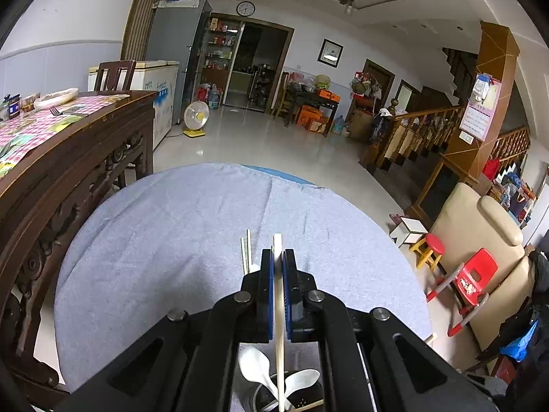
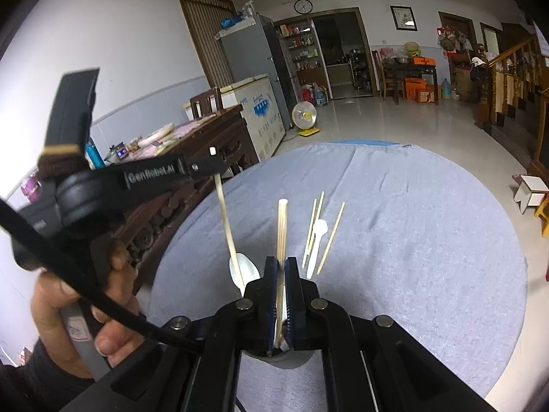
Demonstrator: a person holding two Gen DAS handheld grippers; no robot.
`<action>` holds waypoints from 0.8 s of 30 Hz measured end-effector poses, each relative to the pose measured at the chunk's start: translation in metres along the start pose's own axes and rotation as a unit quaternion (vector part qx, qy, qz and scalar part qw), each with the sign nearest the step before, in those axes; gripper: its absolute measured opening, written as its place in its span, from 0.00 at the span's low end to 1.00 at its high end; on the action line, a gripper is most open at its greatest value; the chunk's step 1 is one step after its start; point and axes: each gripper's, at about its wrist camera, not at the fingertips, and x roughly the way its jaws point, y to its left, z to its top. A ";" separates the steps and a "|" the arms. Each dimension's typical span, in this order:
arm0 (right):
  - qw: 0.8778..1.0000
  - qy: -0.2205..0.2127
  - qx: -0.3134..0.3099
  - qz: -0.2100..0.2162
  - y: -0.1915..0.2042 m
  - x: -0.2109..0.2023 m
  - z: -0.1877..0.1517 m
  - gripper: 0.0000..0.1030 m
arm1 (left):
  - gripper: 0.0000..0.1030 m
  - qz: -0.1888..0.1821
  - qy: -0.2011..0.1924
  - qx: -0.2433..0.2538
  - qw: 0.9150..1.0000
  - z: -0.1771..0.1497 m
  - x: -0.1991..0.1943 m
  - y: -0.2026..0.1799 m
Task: Organize utensils
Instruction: 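Lower both held chopsticks end-first into the metal holder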
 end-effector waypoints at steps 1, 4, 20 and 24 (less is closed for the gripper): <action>1.000 0.003 0.002 0.000 -0.001 0.003 -0.002 0.05 | 0.04 -0.001 0.002 0.000 1.000 0.000 0.001 0.002; 1.000 0.005 0.007 0.002 -0.003 0.008 -0.004 0.05 | 0.04 0.000 0.001 0.003 1.000 0.000 0.001 0.000; 1.000 0.015 0.011 -0.001 -0.009 0.013 -0.012 0.05 | 0.04 -0.015 0.004 -0.011 1.000 -0.015 0.006 0.008; 1.000 0.017 0.013 -0.002 -0.011 0.016 -0.014 0.05 | 0.04 -0.015 0.006 -0.012 1.000 -0.020 0.009 0.011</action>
